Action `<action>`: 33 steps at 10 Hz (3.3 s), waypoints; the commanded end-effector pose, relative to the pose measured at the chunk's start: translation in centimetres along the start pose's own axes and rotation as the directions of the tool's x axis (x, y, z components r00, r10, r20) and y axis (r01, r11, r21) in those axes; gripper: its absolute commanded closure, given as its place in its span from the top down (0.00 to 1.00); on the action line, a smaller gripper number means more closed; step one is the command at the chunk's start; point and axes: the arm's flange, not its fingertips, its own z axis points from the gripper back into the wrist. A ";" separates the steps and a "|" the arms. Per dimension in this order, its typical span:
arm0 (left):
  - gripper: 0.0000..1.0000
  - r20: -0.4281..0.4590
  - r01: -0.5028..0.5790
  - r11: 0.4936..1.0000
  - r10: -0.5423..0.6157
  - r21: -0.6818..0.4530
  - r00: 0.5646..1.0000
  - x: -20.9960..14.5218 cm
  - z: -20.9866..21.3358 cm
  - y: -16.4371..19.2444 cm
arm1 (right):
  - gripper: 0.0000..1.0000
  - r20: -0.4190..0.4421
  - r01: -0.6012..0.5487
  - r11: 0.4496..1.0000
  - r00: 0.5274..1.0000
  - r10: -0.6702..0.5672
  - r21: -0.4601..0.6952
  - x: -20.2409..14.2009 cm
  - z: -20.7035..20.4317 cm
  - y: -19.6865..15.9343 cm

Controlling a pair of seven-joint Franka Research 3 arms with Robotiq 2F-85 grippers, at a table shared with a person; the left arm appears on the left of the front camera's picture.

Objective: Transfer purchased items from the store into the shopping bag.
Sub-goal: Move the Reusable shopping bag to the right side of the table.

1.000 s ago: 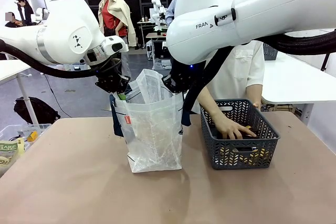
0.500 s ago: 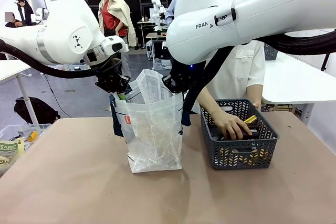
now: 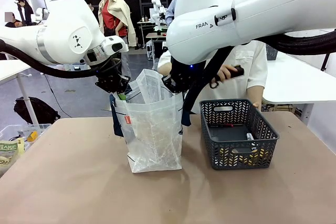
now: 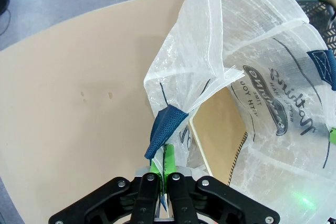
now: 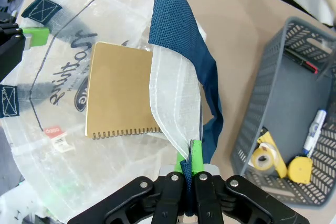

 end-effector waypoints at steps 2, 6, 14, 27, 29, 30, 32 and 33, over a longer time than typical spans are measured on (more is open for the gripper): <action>0.00 0.001 0.000 1.000 0.000 -0.006 1.000 -0.2 -0.1 -0.1 | 0.00 -0.002 0.007 1.000 1.000 -0.007 0.003 -0.1 -0.1 -0.1; 0.00 0.001 0.000 1.000 0.000 -0.006 1.000 -0.2 -0.1 -0.1 | 0.00 -0.002 0.007 1.000 1.000 -0.007 0.003 -0.1 -0.1 -0.1; 0.00 0.001 0.000 1.000 0.000 -0.006 1.000 -0.2 -0.1 -0.1 | 0.00 -0.002 0.007 1.000 1.000 -0.007 0.003 -0.1 -0.1 -0.1; 0.00 0.001 0.000 1.000 0.000 -0.006 1.000 -0.2 -0.1 -0.1 | 0.00 -0.002 0.007 1.000 1.000 -0.007 0.003 -0.1 -0.1 -0.1; 0.00 0.001 0.000 1.000 0.000 -0.006 1.000 -0.2 -0.1 -0.1 | 0.00 -0.002 0.007 1.000 1.000 -0.007 0.003 -0.1 -0.1 -0.1; 0.00 0.001 0.000 1.000 0.000 -0.006 1.000 -0.2 -0.1 -0.1 | 0.00 -0.002 0.007 1.000 1.000 -0.007 0.003 -0.1 -0.1 -0.1; 0.00 0.001 0.000 1.000 0.000 -0.006 1.000 -0.2 -0.1 -0.1 | 0.00 -0.002 0.007 1.000 1.000 -0.007 0.003 -0.1 -0.1 -0.1; 0.00 0.001 0.000 1.000 0.000 -0.006 1.000 -0.2 -0.1 -0.1 | 0.00 -0.002 0.007 1.000 1.000 -0.007 0.003 -0.1 -0.1 -0.1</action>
